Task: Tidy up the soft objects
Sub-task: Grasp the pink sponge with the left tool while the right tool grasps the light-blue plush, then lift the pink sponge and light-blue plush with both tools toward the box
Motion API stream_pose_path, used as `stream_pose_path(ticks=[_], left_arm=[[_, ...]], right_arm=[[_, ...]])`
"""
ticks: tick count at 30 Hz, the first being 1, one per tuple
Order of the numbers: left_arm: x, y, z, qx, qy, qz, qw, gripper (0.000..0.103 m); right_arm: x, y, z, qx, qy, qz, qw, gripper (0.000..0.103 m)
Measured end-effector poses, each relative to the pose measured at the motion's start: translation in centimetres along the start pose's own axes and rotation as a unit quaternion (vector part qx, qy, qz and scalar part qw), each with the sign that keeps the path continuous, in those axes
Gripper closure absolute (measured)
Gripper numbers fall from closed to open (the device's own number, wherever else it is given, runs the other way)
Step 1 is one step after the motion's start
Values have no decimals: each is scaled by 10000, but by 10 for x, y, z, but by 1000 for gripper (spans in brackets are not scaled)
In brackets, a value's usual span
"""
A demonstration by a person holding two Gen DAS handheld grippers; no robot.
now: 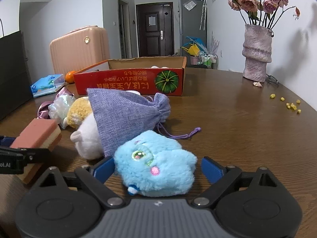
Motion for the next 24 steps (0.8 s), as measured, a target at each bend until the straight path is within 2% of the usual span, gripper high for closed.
stream_pose_path(ticks=[3, 7, 15, 24], left_arm=[[0, 0, 0, 0, 6, 2, 10000, 31], [0, 0, -1, -6, 8, 6, 10000, 31], [0, 0, -1, -10, 15, 10, 10000, 31], [0, 2, -2, -26, 34, 44, 10000, 31]], right_arm=[[-1, -3, 0, 69, -25, -48, 10000, 19], [-1, -3, -1, 78, -32, -61, 9999, 21], [-2, -1, 1, 130, -73, -36, 9999, 32], [-3, 3, 1, 123, -74, -13, 9999, 38]])
Point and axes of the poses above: each gripper's, at about its wrist camera, not at the fingertips, and y roughly against the way its jaws point, z to its right, x to its top, the point moved 5 cm from there along -y, roughly the way its jaws point, and after that the axes turned 11 degrees about -x, right-handed, at the moved point
